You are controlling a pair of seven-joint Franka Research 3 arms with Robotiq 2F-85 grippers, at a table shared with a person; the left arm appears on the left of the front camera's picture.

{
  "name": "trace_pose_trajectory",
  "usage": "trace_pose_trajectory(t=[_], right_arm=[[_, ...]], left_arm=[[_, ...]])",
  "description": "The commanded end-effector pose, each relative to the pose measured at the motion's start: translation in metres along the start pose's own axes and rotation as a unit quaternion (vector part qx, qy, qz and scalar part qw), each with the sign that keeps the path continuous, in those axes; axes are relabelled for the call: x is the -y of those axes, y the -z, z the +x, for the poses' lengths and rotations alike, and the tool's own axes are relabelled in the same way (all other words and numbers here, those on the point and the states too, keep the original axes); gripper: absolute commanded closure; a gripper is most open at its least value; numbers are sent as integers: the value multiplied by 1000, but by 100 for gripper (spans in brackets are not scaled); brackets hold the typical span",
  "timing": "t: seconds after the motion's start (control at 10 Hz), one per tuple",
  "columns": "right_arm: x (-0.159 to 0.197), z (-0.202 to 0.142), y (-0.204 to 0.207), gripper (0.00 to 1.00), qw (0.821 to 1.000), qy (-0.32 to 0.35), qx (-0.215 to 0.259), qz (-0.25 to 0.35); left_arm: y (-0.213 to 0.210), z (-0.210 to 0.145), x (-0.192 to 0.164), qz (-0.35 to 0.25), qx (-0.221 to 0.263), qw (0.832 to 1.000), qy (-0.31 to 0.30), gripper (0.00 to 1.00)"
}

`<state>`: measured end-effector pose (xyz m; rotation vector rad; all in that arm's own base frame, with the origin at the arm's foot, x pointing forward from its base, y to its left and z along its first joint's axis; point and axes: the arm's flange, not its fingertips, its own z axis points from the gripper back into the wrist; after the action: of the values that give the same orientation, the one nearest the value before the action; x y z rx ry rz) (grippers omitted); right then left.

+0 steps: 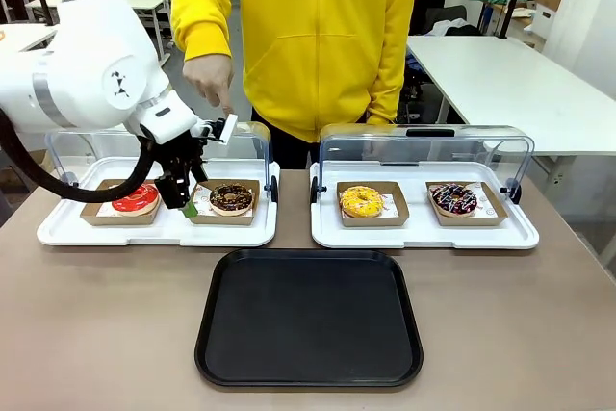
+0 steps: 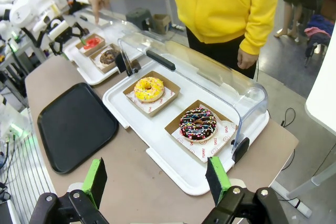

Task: Move the second donut from the left to the tray.
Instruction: Pick up the Paper togo box containing the Donut indicated by the person and place it on the Handle tray.

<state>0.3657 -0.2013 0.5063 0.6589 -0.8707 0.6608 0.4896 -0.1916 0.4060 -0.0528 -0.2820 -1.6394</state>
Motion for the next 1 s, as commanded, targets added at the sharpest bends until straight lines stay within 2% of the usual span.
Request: trace_pose_trajectory(t=[0.0,0.5,0.8,0.9], right_arm=[[3,3,0,0,1000,-12,16,2],[3,3,0,0,1000,-12,16,2],[3,3,0,0,1000,-12,16,2],[3,3,0,0,1000,-12,16,2]], left_arm=[[-6,2,4,-9,1,1000,2,0],[-2,1,1,-5,0,1000,1,0],[19,1,-18,5,-44,999,-14,0],[25,-2,-20,1,-43,999,-13,0]])
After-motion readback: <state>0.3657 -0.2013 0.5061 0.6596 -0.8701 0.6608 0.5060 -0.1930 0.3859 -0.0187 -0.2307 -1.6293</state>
